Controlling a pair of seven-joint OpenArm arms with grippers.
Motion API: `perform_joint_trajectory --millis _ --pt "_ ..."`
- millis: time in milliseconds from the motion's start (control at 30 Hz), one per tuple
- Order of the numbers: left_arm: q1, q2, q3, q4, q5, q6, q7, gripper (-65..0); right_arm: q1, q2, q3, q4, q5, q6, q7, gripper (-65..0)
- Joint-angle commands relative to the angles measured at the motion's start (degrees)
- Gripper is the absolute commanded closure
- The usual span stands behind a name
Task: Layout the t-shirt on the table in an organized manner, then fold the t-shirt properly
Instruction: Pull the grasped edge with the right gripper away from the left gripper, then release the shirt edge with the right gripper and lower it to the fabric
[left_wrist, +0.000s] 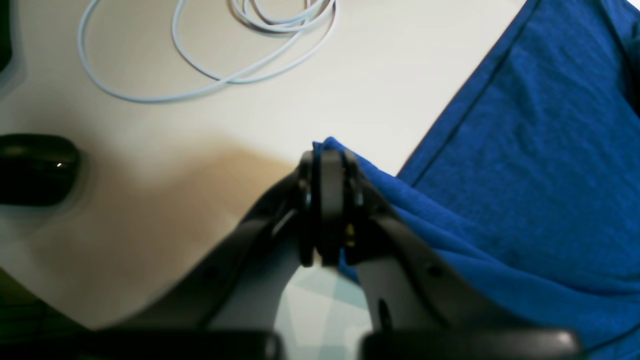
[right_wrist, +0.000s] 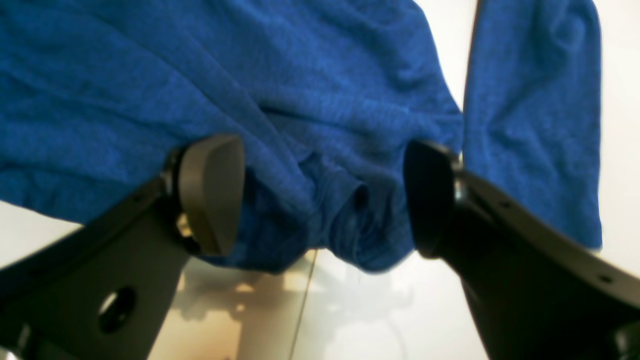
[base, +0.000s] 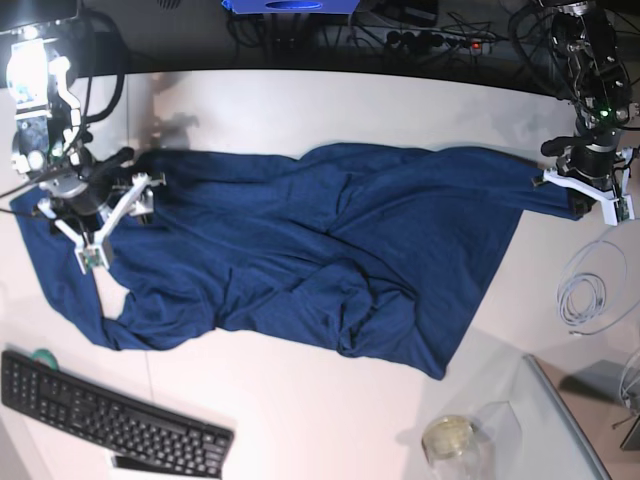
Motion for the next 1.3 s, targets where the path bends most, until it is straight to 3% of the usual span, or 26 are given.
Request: perform_joint_trajectory --millis 0,300,367,467,633,867,1100,1267 --pt "-0.18 -0.79 -0.09 0.89 -0.25 0.1 -1.33 0.0 0.78 -0.17 0.37 0.14 0.21 -0.45 0.62 -43.7" --pt "-0.18 -0.88 -0.18 0.63 -0.25 0.1 -1.33 0.0 5.71 -0.35 0.02 -12.25 0.21 -0.45 1.24 -41.0" --pt "-0.18 -0.88 -0.18 0.54 -0.25 0.1 -1.33 0.0 5.62 -0.35 0.02 -12.25 0.21 -0.36 1.06 -28.1" --pt "-0.18 -0.88 -0.18 0.54 -0.25 0.1 -1.33 0.0 4.91 -0.52 0.02 -11.99 0.21 -0.36 0.8 -0.5" --pt "-0.18 -0.88 -0.18 0.54 -0.25 0.1 -1.33 0.0 -1.5 -0.44 0.46 -2.05 0.3 -0.36 0.62 0.0" --pt "-0.18 -1.67 -0.27 1.07 -0.25 0.1 -1.33 0.0 -13.64 -0.44 0.55 13.42 0.47 -0.36 -5.18 0.0" --pt "-0.54 -3.34 -0.27 1.07 -0.34 0.1 -1.33 0.0 -22.07 -0.52 0.55 15.0 0.47 -0.27 -4.83 0.0" --pt "-0.62 -3.95 -0.27 1.07 -0.34 0.1 -1.33 0.0 -19.44 -0.88 3.54 5.24 0.47 7.03 -4.83 0.0"
